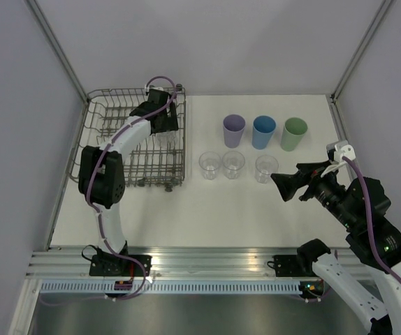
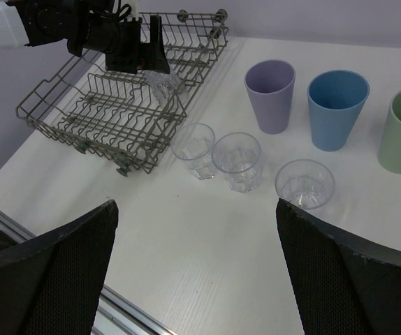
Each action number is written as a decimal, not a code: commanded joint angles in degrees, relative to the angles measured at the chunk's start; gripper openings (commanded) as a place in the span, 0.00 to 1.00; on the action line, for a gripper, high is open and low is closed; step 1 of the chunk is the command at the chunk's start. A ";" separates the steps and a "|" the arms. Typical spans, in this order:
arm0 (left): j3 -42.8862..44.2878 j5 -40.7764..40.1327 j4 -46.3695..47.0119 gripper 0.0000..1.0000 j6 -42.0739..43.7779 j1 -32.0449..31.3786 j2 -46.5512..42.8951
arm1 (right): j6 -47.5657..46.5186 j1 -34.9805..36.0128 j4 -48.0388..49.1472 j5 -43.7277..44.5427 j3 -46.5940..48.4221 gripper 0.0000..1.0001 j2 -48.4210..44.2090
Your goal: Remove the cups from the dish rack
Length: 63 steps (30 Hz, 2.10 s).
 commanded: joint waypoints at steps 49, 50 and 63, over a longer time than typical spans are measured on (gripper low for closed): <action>-9.94 40.84 14.98 0.02 -21.26 0.03 -40.29 | 13.16 -0.05 15.45 -2.26 -5.60 0.96 4.39; -11.53 42.34 17.20 0.02 -23.30 0.12 -42.39 | 13.52 -0.05 16.43 -2.26 -5.79 0.96 3.94; -32.10 61.77 53.07 0.02 -55.92 -2.34 -48.91 | 39.50 -0.05 48.77 -22.99 -10.53 0.85 6.48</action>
